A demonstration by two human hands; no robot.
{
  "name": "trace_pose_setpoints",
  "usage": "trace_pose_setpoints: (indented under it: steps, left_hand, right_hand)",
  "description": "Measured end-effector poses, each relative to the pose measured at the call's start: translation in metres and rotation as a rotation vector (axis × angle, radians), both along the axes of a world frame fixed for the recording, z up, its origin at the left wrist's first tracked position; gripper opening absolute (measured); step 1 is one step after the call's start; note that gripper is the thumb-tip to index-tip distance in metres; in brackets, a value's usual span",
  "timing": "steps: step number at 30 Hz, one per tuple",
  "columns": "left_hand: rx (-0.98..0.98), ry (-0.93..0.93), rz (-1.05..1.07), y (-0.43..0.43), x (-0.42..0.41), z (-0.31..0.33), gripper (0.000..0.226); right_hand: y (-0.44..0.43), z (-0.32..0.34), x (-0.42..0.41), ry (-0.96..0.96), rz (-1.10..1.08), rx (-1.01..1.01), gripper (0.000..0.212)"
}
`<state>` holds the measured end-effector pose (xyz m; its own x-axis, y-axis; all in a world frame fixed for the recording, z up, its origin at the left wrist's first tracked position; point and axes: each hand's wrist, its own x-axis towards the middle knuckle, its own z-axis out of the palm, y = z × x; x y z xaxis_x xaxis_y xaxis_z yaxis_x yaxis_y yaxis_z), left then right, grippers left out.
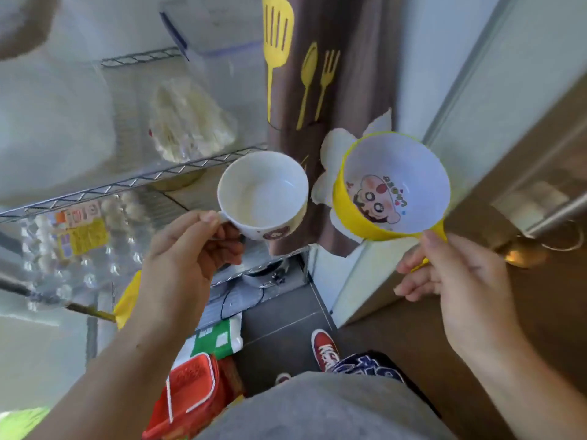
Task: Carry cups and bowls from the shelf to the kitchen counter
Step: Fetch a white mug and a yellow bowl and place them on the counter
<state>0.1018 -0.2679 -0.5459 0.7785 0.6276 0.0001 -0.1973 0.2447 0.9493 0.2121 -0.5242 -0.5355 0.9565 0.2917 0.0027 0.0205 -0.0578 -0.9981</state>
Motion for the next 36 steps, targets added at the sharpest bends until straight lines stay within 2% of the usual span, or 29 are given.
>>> trace_pose_setpoints:
  steps: [8, 18, 25, 30, 36]
  left_hand:
    - [0.075, 0.207, -0.373, -0.074, 0.026, -0.053, 0.025]
    - [0.064, 0.273, -0.809, -0.206, 0.124, -0.081, 0.023]
    - [0.12, 0.37, -0.953, -0.343, 0.202, -0.09, 0.024]
    - [0.179, 0.34, -1.058, -0.45, 0.256, -0.091, 0.02]
    - [0.195, 0.374, -1.089, -0.541, 0.301, -0.093, 0.018]
  right_hand:
    - [-0.092, -0.043, -0.037, 0.149, -0.352, -0.089, 0.039]
    - [-0.208, -0.074, -0.049, 0.274, -0.769, -0.195, 0.036]
    - [-0.325, -0.089, -0.033, 0.329, -0.959, -0.168, 0.031]
    - [-0.425, -0.1, -0.019, 0.382, -1.076, -0.156, 0.044]
    - [-0.522, -0.11, 0.013, 0.41, -1.15, -0.157, 0.037]
